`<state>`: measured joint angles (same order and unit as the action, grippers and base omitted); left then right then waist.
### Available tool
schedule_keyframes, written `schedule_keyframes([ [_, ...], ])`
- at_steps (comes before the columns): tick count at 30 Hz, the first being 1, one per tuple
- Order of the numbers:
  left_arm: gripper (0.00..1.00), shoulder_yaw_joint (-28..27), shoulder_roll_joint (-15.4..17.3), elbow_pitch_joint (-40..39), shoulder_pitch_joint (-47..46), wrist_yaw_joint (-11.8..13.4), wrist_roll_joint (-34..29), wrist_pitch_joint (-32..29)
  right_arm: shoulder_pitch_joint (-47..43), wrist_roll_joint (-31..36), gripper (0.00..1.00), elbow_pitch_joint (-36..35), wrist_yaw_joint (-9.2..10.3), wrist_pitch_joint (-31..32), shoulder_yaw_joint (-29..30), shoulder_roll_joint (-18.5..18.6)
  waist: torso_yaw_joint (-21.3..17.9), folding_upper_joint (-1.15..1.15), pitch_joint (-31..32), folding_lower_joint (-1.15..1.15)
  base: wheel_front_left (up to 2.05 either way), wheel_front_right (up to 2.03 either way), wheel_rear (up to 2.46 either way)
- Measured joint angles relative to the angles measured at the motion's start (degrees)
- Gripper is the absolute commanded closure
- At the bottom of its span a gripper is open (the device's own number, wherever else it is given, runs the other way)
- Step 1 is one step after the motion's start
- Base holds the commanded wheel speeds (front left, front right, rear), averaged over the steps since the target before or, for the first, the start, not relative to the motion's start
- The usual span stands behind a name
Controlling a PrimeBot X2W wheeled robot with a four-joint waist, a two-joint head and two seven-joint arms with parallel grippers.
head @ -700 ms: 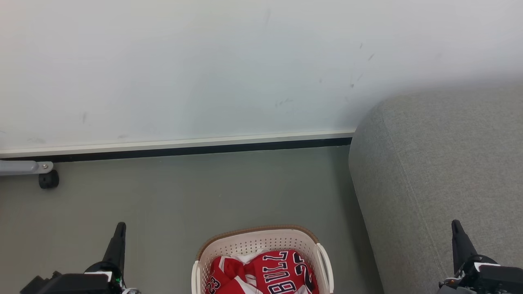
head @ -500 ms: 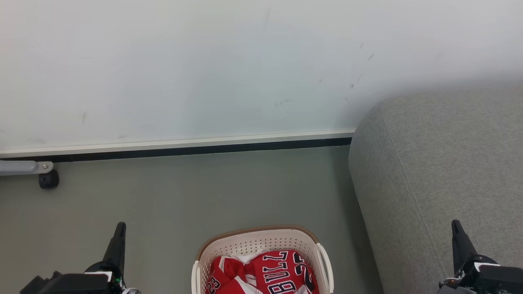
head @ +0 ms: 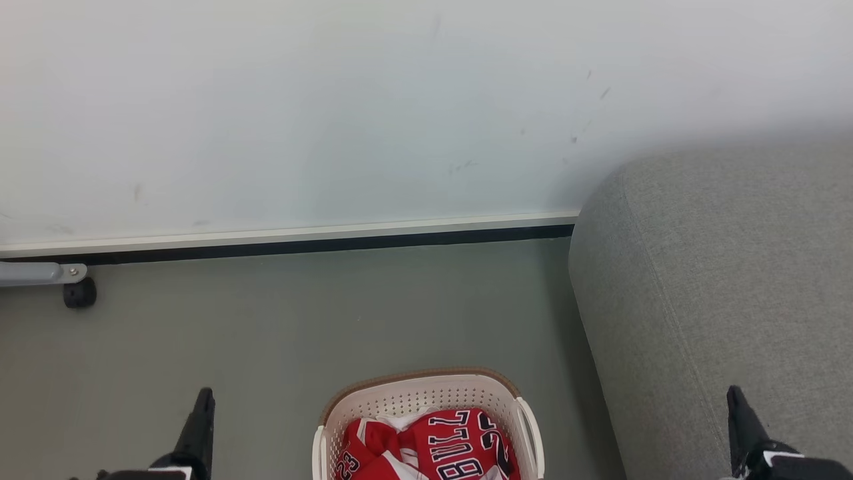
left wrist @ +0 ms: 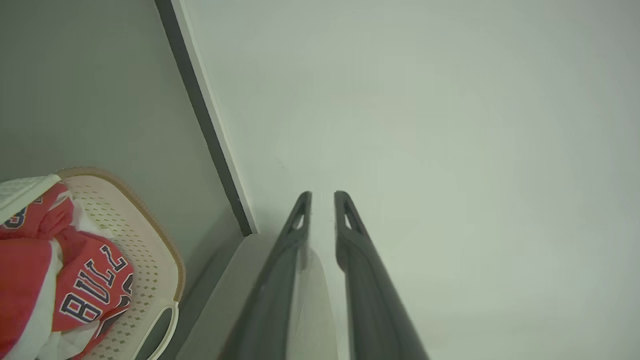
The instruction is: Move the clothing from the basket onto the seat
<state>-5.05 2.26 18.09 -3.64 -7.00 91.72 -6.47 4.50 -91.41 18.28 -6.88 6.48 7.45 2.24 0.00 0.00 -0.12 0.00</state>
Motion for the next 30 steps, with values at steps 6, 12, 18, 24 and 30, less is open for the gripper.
schedule_keyframes([
  [6, 0.00, 0.82, -0.51, 2.03, 2.51, 0.03, -0.01, 0.42, -2.31, 0.00, 0.00, 2.24, 0.09, -0.58, -0.74, -0.79, 0.00, 0.00, 0.02, 0.00, 0.00, 0.00, 0.00],
  [12, 0.00, 2.44, -0.49, 1.77, 2.51, 0.03, -0.30, 1.62, -2.31, 0.19, 0.00, 1.93, 0.09, -1.63, -1.71, -0.78, 0.02, 0.00, 0.18, 0.00, 0.00, 0.00, 0.00],
  [18, 0.00, 3.50, -0.48, 1.19, 2.50, 0.54, -2.16, 3.00, -2.35, 1.30, 0.00, 1.36, 0.40, -3.02, -2.09, -0.77, 0.03, 0.00, 0.35, 0.00, 0.00, 0.00, 0.00],
  [24, 0.00, 4.59, -0.46, 0.22, 2.38, 1.52, -5.43, 4.12, -2.57, 4.38, 0.00, 0.37, 1.46, -4.14, -2.60, -0.76, 0.05, 0.00, 0.57, 0.00, 0.00, 0.00, 0.00],
  [30, 0.00, 5.87, -0.44, -0.68, 2.31, 2.74, -10.51, 5.49, -2.70, 8.90, 0.00, -1.19, 2.96, -5.52, -4.09, -0.73, 0.06, 0.00, 0.82, 0.00, 0.00, 0.00, 0.00],
])
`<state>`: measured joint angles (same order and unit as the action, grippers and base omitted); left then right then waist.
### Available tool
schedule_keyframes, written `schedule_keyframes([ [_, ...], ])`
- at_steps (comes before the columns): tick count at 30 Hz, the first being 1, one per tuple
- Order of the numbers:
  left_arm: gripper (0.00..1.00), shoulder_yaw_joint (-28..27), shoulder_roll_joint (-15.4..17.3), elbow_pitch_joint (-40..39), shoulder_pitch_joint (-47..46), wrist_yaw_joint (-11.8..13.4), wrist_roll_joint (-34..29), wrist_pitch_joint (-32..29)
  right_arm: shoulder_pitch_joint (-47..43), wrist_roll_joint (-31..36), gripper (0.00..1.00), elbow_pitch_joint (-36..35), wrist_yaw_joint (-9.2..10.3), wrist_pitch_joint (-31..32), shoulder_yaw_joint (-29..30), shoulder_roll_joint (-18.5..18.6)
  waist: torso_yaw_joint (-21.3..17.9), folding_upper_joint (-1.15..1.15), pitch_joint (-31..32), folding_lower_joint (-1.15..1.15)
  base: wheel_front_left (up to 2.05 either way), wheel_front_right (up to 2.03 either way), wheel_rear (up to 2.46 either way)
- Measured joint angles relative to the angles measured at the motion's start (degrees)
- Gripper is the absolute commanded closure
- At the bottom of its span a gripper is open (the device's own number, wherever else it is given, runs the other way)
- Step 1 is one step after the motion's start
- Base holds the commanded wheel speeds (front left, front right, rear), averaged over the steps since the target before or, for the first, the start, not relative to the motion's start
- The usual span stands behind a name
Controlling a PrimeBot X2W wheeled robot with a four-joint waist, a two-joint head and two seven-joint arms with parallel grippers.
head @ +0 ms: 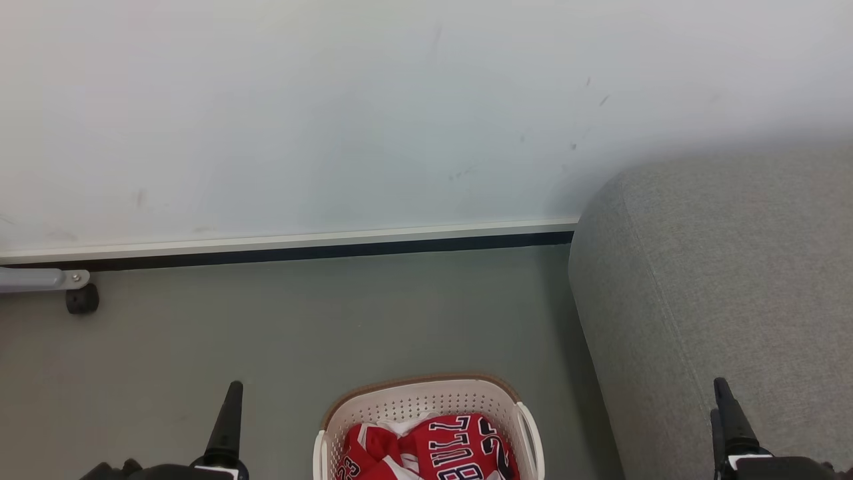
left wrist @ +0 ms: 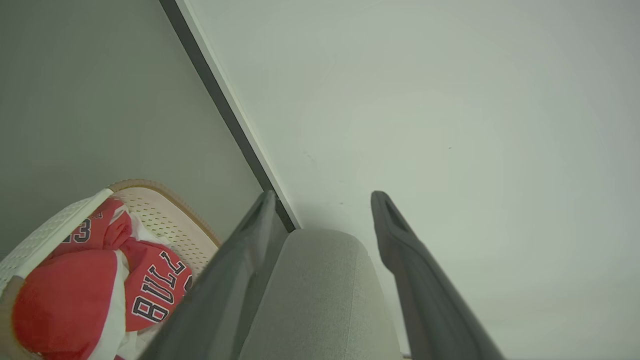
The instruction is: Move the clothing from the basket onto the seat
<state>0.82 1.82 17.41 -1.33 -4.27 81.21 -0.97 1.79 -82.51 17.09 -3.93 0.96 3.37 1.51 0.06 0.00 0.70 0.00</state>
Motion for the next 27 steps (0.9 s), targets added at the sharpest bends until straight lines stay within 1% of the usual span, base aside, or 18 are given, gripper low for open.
schedule_keyframes([
  [1, 0.00, 0.20, 0.01, -0.15, -0.06, 0.33, -0.71, 0.15, 0.00, 0.97, 0.00, -0.27, 0.40, -0.13, -0.32, 0.00, 0.00, 0.00, 0.04, 0.00, 0.00, 0.00, 0.00],
  [4, 0.00, 0.90, 0.02, -0.77, -0.40, 0.83, -3.70, 0.74, 0.00, 4.83, 0.00, -0.77, 0.55, -0.77, -1.31, 0.02, -0.01, 0.00, 0.15, 0.00, 0.00, 0.00, 0.00],
  [5, 0.00, 1.14, 0.02, -0.99, -0.49, 1.01, -4.50, 1.05, 0.00, 6.27, 0.00, -0.96, 0.89, -1.07, -1.70, 0.02, -0.01, 0.00, 0.19, 0.00, 0.00, 0.00, 0.00],
  [7, 0.00, 1.60, 0.04, -1.26, -0.55, 1.35, -6.95, 1.20, 0.00, 8.61, 0.00, -1.36, 1.01, -1.34, -2.46, 0.16, -0.01, 0.00, 0.24, 0.00, 0.00, 0.00, 0.00],
  [11, 0.00, 2.53, 0.33, -1.91, -0.57, 2.33, -11.89, 2.55, 0.01, 14.30, 0.00, -2.11, 1.96, -2.41, -4.46, 1.04, 0.01, 0.00, 0.35, 0.00, 0.00, 0.00, 0.00],
  [27, 0.00, 5.50, 2.55, -3.27, -0.59, 4.87, -29.77, 5.71, 0.06, 30.12, 0.00, -2.85, 4.10, -5.68, -10.22, 2.89, -0.04, 0.00, 0.48, 0.00, 0.00, 0.00, 0.00],
])
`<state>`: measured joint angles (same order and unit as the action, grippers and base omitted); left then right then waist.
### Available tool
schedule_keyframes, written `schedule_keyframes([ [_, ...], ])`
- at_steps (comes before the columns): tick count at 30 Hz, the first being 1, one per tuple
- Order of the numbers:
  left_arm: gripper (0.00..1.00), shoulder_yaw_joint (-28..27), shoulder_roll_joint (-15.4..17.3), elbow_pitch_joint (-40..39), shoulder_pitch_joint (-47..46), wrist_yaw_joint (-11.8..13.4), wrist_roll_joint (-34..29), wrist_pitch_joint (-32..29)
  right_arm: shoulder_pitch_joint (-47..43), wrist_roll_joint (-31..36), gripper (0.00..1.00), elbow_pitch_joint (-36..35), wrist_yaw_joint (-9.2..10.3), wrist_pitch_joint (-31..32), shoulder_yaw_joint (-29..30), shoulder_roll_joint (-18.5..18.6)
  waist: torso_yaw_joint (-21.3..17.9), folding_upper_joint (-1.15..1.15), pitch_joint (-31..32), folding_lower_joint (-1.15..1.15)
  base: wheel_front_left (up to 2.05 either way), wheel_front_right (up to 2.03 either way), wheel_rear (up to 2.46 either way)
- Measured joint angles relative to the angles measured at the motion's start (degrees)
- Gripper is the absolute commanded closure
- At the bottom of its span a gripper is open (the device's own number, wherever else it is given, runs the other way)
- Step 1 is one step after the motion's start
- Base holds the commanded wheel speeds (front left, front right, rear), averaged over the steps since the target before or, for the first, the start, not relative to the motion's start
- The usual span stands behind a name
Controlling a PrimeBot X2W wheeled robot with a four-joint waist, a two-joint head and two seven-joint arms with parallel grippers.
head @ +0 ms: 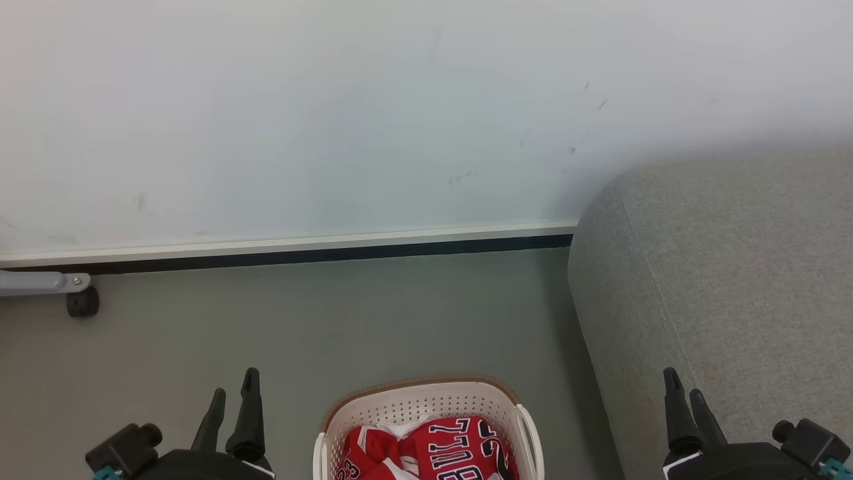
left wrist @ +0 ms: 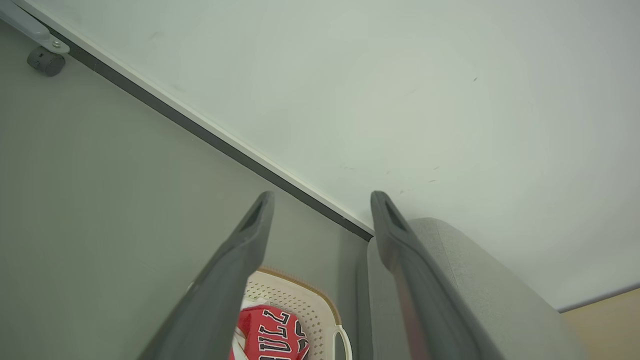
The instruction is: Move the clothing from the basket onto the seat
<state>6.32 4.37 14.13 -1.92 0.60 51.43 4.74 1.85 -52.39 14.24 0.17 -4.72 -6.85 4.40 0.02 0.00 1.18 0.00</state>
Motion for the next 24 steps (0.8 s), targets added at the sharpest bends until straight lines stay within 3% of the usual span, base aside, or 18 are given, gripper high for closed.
schedule_keyframes([
  [24, 0.00, 1.83, 0.75, -0.35, 0.74, 3.52, -21.92, 5.03, 0.18, 19.37, 0.00, -0.37, 2.93, -5.05, -5.89, 1.36, -0.29, 0.00, 0.22, 0.00, 0.00, 0.00, 0.00],
])
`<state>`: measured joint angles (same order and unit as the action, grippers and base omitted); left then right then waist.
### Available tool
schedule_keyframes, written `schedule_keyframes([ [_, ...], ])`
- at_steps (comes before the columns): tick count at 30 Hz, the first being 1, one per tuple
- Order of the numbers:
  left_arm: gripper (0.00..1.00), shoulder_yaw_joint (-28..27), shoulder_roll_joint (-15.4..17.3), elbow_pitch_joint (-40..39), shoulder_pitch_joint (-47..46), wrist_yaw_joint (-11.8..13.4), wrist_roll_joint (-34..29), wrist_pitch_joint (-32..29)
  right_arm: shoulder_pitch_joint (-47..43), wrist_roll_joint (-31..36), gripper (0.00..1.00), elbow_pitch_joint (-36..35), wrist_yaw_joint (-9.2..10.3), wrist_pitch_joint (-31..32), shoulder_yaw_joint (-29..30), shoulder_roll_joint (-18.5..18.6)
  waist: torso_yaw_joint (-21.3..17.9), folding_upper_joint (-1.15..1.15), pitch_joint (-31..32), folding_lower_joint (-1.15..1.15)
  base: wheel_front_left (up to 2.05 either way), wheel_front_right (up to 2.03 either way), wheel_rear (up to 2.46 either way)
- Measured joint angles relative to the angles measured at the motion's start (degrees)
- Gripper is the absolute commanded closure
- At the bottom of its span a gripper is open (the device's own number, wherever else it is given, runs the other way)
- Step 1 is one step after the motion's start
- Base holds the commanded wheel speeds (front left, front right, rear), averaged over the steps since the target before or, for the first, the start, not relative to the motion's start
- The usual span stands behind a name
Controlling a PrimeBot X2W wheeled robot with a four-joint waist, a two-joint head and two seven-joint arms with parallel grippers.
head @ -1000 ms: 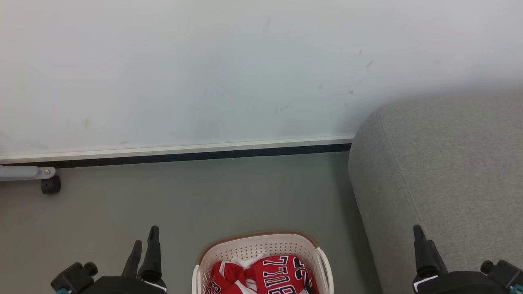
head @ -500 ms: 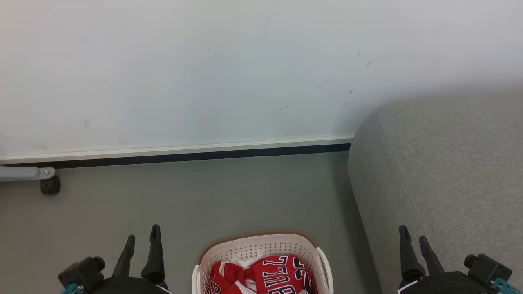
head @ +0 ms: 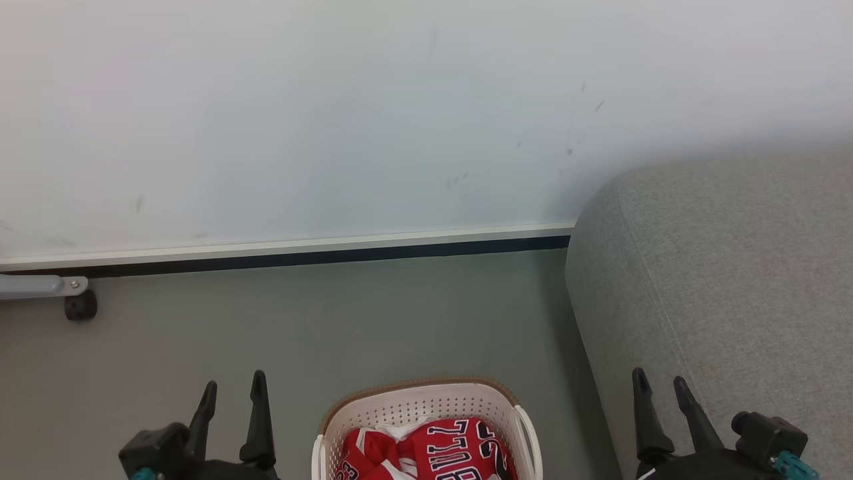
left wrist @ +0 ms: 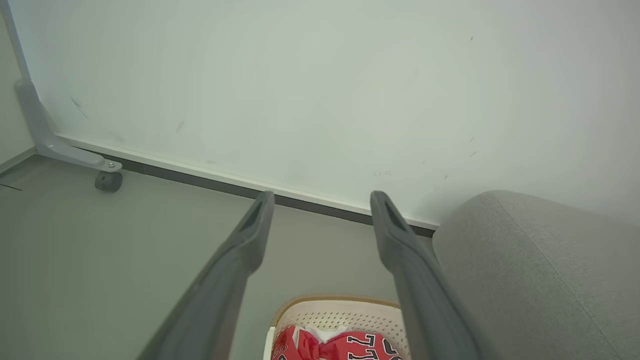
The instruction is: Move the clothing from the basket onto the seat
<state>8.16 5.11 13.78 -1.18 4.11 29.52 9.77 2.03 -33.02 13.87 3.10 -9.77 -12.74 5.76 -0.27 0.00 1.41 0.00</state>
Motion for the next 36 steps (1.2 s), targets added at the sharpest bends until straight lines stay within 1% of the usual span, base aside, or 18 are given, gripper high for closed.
schedule_keyframes([
  [2, 0.00, 0.20, 0.00, 0.00, 0.32, 0.19, -2.04, 0.58, 0.00, 1.52, 0.00, -0.02, 0.40, -0.48, -0.47, 0.05, -0.03, 0.00, 0.06, 0.00, 0.00, 0.00, 0.00],
  [5, 0.00, 0.33, 0.01, 0.00, 0.40, 0.49, -3.30, 0.99, -0.01, 2.82, 0.00, -0.02, 0.51, -0.97, -0.85, 0.12, -0.05, 0.00, 0.11, 0.00, 0.00, 0.00, 0.00],
  [6, 0.00, 0.58, 0.00, 0.01, 0.43, 0.78, -5.31, 1.40, -0.01, 4.58, 0.00, -0.03, 0.71, -1.38, -1.23, 0.27, -0.06, 0.00, 0.17, 0.00, 0.00, 0.00, 0.00],
  [9, 0.00, 0.79, 0.00, 0.02, 0.48, 1.02, -6.51, 1.79, -0.01, 5.80, 0.00, -0.04, 0.94, -1.68, -1.64, 0.41, -0.08, 0.00, 0.22, 0.00, 0.00, 0.00, 0.00],
  [18, 0.00, 1.16, -0.04, 0.25, 0.83, 2.35, -12.89, 3.72, -0.01, 12.65, 0.00, -0.16, 1.78, -3.54, -3.25, 0.85, -0.13, 0.00, 0.45, 0.00, 0.00, 0.00, 0.00],
  [22, 0.00, 1.25, -0.10, 0.57, 1.40, 2.50, -15.43, 4.55, -0.02, 15.89, 0.00, -0.27, 2.02, -4.52, -4.12, 0.96, -0.13, 0.00, 0.61, 0.00, 0.00, 0.00, 0.00],
  [36, 0.00, 1.23, -0.34, 1.79, 1.60, 2.36, -15.84, 4.55, -0.14, 16.36, 0.00, -0.15, 2.01, -4.52, -3.93, 0.98, -0.05, 0.00, 0.94, 0.00, 0.00, 0.00, 0.00],
])
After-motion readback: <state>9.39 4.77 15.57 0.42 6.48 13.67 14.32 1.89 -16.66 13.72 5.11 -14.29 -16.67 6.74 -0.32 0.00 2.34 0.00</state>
